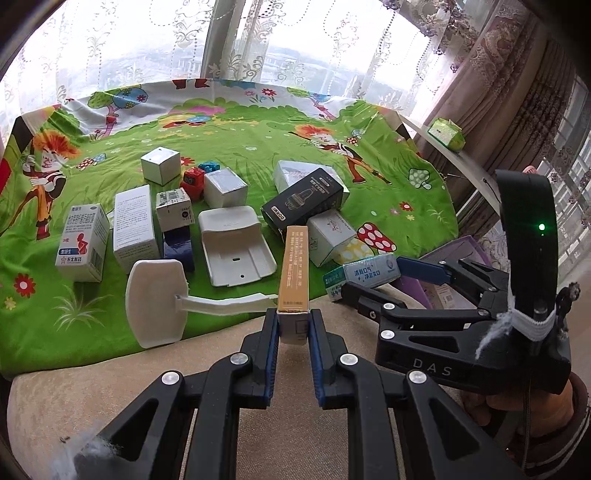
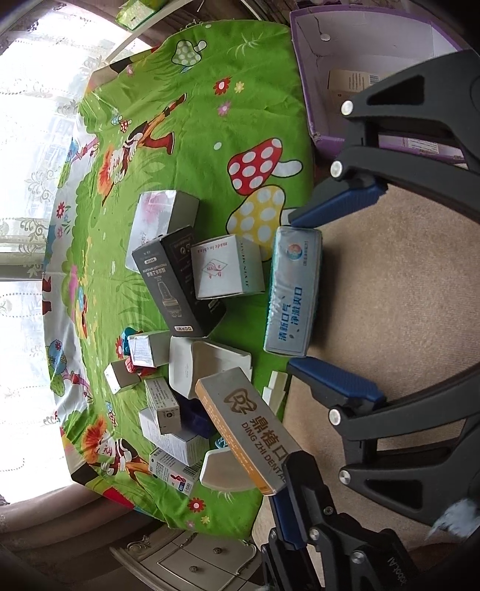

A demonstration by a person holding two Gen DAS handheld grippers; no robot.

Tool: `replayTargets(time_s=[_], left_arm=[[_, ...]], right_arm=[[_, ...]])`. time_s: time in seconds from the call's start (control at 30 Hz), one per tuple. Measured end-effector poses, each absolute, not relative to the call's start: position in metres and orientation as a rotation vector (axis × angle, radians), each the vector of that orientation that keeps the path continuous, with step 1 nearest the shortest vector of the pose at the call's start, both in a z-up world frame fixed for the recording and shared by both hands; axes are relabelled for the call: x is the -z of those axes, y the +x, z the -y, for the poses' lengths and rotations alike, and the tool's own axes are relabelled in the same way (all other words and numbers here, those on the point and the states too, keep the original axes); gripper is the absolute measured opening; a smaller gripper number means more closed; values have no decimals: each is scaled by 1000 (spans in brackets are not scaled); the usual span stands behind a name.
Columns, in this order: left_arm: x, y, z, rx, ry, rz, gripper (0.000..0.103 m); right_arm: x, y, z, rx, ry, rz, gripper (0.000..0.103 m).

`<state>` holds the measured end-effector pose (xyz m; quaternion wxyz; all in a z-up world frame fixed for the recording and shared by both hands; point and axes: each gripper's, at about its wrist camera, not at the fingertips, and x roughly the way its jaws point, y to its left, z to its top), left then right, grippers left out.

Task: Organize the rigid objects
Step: 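Carry both boxes over the purple box and open both tools to release them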

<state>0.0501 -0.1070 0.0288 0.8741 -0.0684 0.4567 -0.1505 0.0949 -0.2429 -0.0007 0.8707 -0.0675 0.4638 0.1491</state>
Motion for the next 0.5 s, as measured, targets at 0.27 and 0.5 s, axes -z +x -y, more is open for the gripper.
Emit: replayTargets(time_s=[0.27, 0.5], left_arm=[[-37, 44, 128, 402, -129, -936, 17], [-39, 41, 157, 470, -74, -944, 17]], right_arm=[[-15, 70, 282, -248, -55, -926, 75], [-19, 54, 315, -184, -14, -910, 75]])
